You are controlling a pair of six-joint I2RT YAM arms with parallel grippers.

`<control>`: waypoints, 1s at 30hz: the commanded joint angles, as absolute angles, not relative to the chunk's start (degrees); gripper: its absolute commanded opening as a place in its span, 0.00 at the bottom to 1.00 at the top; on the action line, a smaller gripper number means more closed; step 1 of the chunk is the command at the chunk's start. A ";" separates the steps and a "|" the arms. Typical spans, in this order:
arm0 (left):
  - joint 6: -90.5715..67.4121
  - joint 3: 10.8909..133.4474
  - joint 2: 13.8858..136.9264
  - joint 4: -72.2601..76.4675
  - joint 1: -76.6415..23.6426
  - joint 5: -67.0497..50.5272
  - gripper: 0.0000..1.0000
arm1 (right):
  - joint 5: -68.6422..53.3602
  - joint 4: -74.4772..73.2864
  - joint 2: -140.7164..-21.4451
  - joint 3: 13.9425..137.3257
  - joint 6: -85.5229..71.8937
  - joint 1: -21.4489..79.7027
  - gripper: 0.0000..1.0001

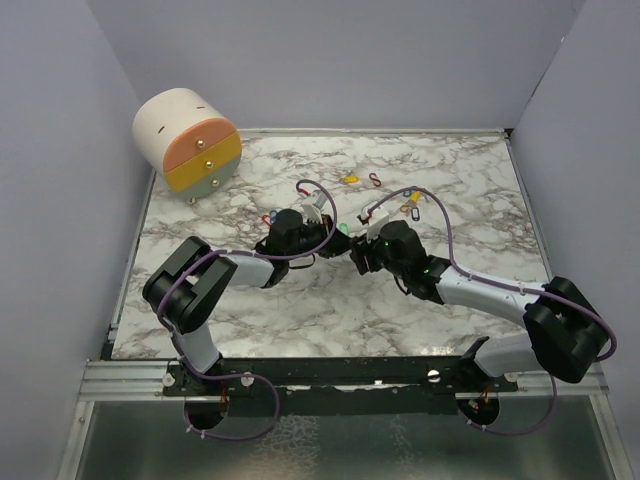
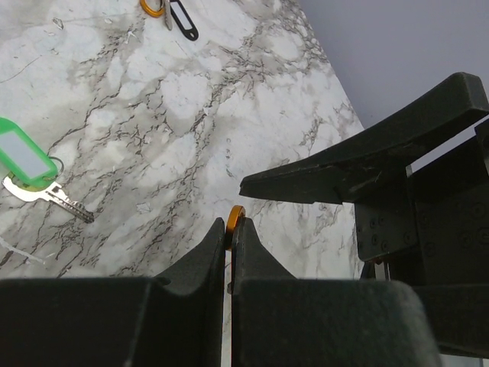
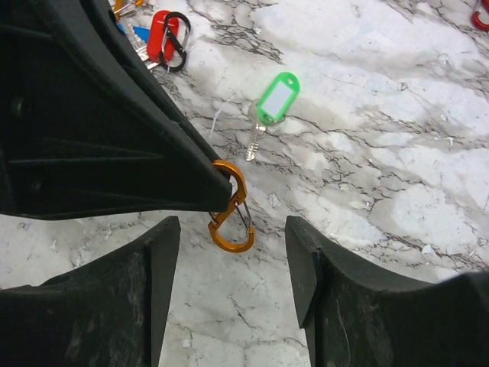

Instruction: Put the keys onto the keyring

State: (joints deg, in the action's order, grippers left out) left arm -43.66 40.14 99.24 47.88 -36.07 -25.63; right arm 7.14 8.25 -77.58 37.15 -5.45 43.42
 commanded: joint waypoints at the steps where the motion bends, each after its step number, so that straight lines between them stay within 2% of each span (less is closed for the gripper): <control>1: -43.99 41.81 99.29 47.68 -35.81 -28.12 0.00 | 11.48 9.89 -76.51 38.17 -4.55 43.95 0.56; 4: -44.17 42.14 99.53 47.55 -35.83 -28.82 0.00 | 11.73 10.47 -76.11 37.91 -4.35 44.01 0.49; 12: -44.38 42.66 100.47 47.48 -35.90 -29.94 0.00 | 11.60 11.35 -75.71 37.73 -3.91 44.05 0.38; 14: -44.38 42.78 100.69 47.46 -35.88 -30.13 0.00 | 11.69 11.58 -75.97 37.81 -3.79 44.11 0.31; 19: -44.56 43.06 101.09 47.46 -35.86 -30.73 0.00 | 11.46 12.62 -76.18 37.60 -3.54 44.12 0.02; 23: -44.56 43.07 100.99 47.46 -35.88 -30.30 0.00 | 11.95 11.99 -75.92 37.68 -3.89 44.11 0.01; 24: -44.63 43.00 100.78 47.46 -35.80 -30.06 0.05 | 12.14 11.79 -75.79 37.62 -4.02 44.12 0.01; 25: -44.65 42.79 100.56 47.46 -35.80 -29.62 0.18 | 12.36 11.59 -75.64 37.70 -4.08 44.12 0.01; 29: -44.11 41.63 98.49 47.58 -35.62 -27.26 0.34 | 12.70 10.59 -75.65 38.12 -4.35 44.12 0.01; 30: -43.98 41.19 97.94 47.53 -35.58 -26.35 0.41 | 12.93 10.20 -75.84 38.28 -4.47 44.12 0.01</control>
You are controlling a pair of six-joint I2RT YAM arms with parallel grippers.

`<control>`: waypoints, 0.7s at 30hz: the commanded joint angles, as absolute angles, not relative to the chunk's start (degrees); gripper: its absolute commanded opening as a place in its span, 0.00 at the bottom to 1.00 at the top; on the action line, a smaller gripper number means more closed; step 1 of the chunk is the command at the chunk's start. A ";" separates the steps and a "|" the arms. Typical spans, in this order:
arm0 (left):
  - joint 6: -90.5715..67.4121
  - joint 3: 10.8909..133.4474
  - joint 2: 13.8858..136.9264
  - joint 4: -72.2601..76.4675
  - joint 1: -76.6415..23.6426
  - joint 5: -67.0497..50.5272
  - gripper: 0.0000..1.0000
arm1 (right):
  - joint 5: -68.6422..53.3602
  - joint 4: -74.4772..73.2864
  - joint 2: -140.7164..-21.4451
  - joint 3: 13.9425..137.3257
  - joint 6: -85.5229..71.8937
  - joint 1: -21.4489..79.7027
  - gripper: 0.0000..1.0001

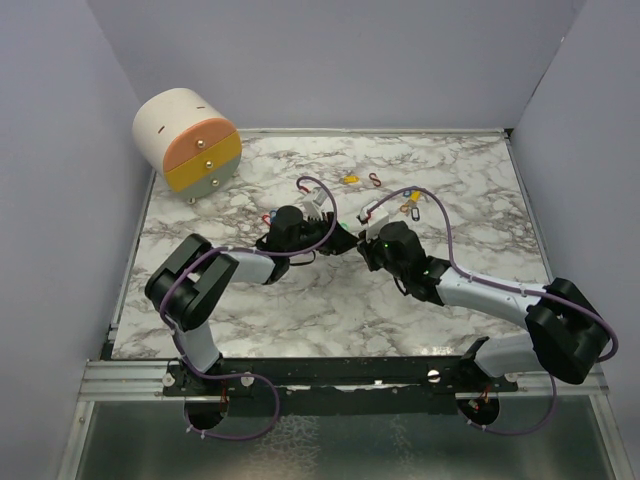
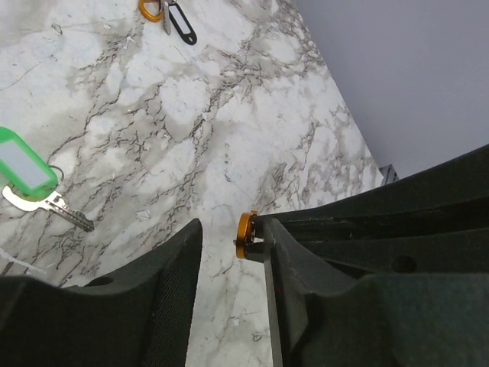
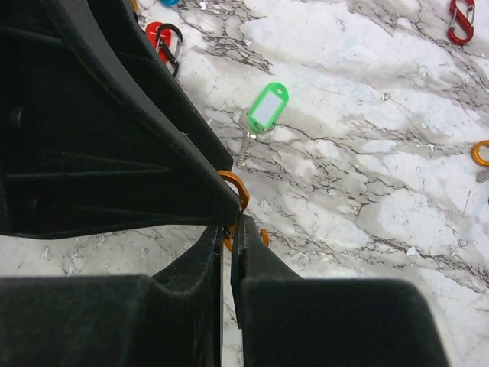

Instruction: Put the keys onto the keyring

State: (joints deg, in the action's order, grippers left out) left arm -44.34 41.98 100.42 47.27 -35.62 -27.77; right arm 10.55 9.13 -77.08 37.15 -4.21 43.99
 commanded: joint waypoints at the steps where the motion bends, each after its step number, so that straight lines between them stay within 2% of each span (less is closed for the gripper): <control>1: -43.83 40.69 97.84 47.48 -35.40 -25.50 0.49 | 13.00 9.83 -76.03 38.54 -4.55 44.12 0.01; 3: -43.42 39.63 94.68 47.48 -35.07 -23.72 0.59 | 13.08 9.33 -76.35 38.84 -4.61 44.12 0.01; 10: -42.56 35.55 89.58 47.38 -34.21 -18.14 0.74 | 13.70 7.59 -77.42 40.03 -5.23 44.12 0.01; 21: -38.21 35.04 88.21 41.53 -33.86 -13.05 0.73 | 18.63 -3.81 -84.31 48.23 -11.86 44.11 0.01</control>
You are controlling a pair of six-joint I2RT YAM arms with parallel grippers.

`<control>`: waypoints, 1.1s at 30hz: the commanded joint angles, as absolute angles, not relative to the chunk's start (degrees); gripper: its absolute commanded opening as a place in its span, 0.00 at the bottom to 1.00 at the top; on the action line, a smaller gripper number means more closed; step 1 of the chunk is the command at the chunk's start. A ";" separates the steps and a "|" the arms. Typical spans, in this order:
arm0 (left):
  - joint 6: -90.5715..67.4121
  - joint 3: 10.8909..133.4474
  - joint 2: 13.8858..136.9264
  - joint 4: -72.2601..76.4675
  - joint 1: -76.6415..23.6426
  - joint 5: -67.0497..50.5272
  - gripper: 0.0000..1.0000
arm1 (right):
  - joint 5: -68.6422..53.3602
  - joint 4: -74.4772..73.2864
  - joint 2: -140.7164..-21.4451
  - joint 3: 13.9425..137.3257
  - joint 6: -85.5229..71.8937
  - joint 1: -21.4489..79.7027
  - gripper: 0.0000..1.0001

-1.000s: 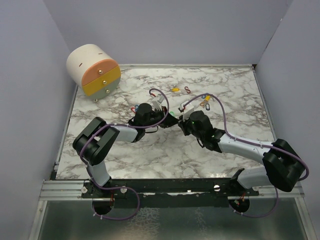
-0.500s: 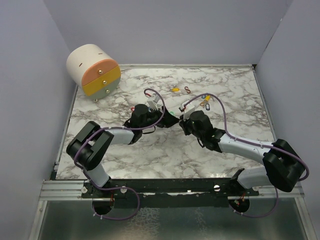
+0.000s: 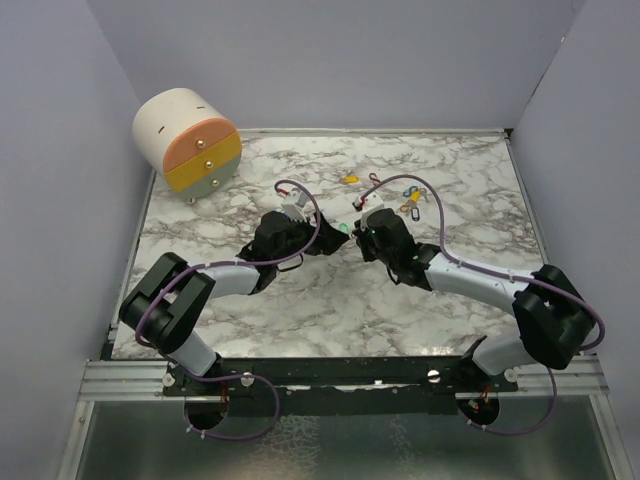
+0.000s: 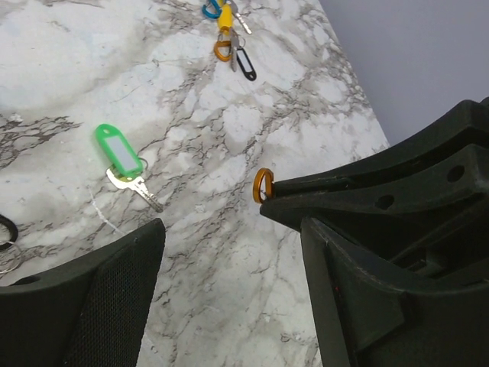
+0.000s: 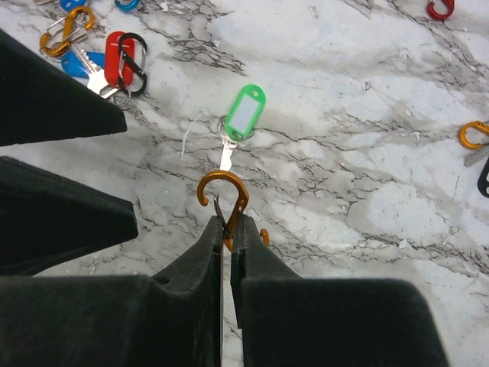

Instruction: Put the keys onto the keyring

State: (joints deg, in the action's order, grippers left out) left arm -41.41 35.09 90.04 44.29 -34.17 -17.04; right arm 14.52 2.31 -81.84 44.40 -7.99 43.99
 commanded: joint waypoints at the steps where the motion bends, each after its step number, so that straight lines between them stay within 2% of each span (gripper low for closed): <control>1: -37.55 35.14 88.10 40.59 -33.92 -12.30 0.73 | 19.29 -4.94 -85.14 48.99 -12.77 44.12 0.01; 12: -32.87 37.18 88.06 33.29 -34.55 -5.76 0.67 | 22.23 -10.45 -90.43 53.38 -17.92 42.89 0.01; 24: -26.81 44.36 94.13 28.15 -40.77 3.57 0.60 | 19.41 -9.93 -88.86 50.80 -18.82 37.90 0.01; 33: -11.56 51.73 102.87 25.35 -48.10 18.78 0.54 | 17.98 -9.21 -85.21 48.36 -18.49 35.63 0.01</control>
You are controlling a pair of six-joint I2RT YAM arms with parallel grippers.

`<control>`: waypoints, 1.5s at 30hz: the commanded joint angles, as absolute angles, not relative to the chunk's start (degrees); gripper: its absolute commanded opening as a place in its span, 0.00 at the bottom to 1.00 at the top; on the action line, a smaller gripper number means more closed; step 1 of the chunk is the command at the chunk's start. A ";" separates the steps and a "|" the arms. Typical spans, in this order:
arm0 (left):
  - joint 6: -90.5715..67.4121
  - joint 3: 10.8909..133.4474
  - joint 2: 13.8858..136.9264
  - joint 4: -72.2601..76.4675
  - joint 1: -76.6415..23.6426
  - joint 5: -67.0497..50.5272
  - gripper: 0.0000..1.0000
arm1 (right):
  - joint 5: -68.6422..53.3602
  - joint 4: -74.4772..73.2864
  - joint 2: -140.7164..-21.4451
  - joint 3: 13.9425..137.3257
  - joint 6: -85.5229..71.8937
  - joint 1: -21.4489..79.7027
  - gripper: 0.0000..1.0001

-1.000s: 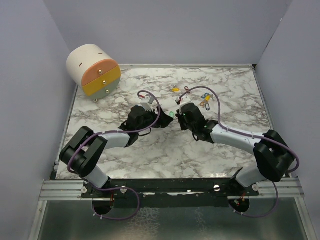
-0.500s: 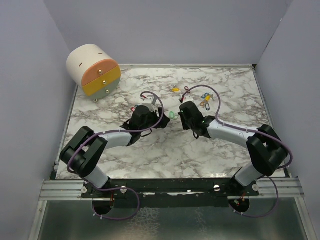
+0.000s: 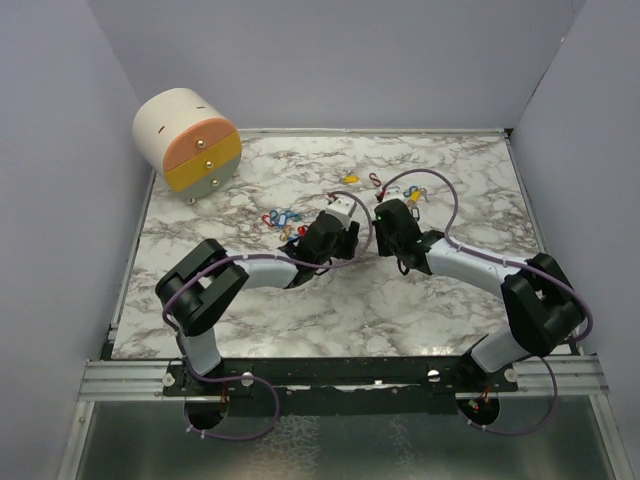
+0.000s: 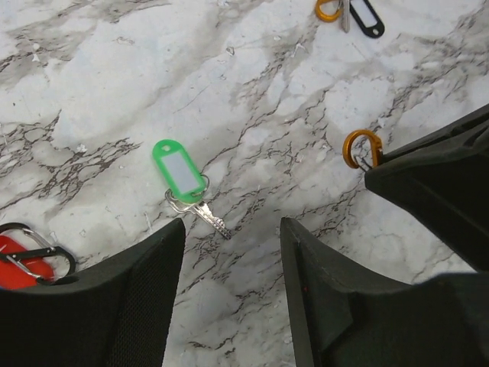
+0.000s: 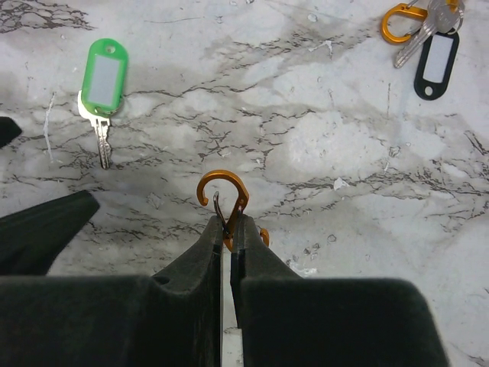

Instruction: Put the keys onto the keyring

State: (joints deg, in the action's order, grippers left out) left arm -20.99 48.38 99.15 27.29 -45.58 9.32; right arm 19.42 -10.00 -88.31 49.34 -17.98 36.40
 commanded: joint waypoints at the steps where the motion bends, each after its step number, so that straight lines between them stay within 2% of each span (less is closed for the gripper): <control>1: -9.97 52.41 103.73 25.27 -48.31 19.63 0.54 | 17.94 -9.23 -84.81 48.16 -18.54 35.53 0.01; 11: 0.98 56.51 108.45 25.41 -49.48 25.09 0.51 | 17.33 -9.18 -81.19 46.49 -18.46 34.81 0.01; 33: 4.72 60.47 114.53 25.39 -48.05 16.59 0.47 | 17.25 -9.98 -78.68 46.12 -18.48 33.24 0.01; 45: 3.88 60.48 116.13 25.31 -45.48 13.79 0.40 | 16.87 -9.67 -79.88 46.66 -18.12 32.96 0.01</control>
